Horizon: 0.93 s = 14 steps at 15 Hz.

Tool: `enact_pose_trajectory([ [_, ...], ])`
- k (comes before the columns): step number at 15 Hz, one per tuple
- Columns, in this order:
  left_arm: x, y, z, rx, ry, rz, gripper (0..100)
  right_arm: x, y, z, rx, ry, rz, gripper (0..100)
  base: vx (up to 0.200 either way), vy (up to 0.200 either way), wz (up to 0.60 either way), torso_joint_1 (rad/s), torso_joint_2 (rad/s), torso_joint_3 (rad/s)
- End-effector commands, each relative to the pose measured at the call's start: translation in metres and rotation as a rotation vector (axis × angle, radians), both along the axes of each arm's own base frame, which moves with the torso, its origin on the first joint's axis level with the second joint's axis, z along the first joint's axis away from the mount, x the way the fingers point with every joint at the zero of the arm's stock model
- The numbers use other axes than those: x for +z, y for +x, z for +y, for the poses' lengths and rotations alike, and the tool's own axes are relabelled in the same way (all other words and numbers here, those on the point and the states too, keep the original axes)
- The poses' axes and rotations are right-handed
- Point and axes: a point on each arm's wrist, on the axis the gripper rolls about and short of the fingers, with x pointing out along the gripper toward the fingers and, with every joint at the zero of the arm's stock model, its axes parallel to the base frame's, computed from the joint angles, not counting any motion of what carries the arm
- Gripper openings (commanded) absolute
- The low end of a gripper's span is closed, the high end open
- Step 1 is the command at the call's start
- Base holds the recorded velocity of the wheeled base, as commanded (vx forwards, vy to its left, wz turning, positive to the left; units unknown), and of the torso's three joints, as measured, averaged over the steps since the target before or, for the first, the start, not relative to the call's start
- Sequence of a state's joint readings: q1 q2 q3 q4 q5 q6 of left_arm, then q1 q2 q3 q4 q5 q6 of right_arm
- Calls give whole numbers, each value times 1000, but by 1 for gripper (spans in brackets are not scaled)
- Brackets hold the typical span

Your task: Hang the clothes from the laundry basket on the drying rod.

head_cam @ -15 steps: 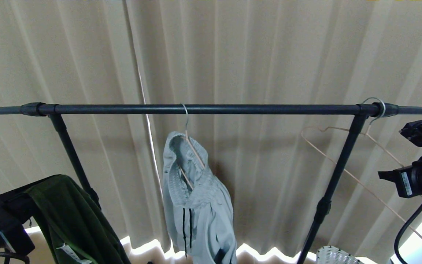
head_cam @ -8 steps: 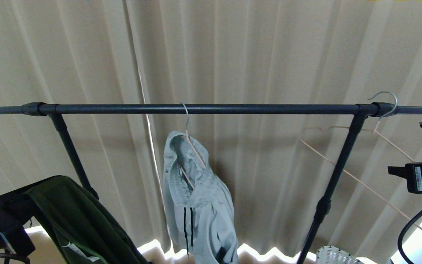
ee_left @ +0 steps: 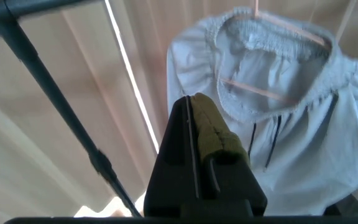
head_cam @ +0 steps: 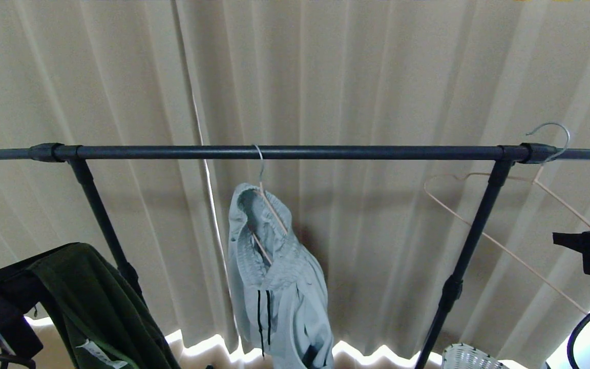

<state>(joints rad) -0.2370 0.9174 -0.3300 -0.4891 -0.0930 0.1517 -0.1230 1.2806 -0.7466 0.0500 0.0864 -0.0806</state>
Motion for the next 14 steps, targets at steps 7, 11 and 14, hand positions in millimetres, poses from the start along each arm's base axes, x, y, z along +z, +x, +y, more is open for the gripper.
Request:
enact_pose_trajectory([
  [7, 0, -2, 0, -1, -1, -6, 0, 0, -5, 1, 5, -4, -4, 0, -200, 0, 0, 2, 2, 2],
  [11, -1, -2, 0, -1, 0, -2, 0, 0, -7, 1, 6, -6, -9, 0, -150, 0, 0, 2, -2, 3],
  [14, -1, -2, 0, 0, -1, 0, 0, -5, -8, 2, 10, -2, 10, 0, 0, 0, 0, 0, 0, 0],
])
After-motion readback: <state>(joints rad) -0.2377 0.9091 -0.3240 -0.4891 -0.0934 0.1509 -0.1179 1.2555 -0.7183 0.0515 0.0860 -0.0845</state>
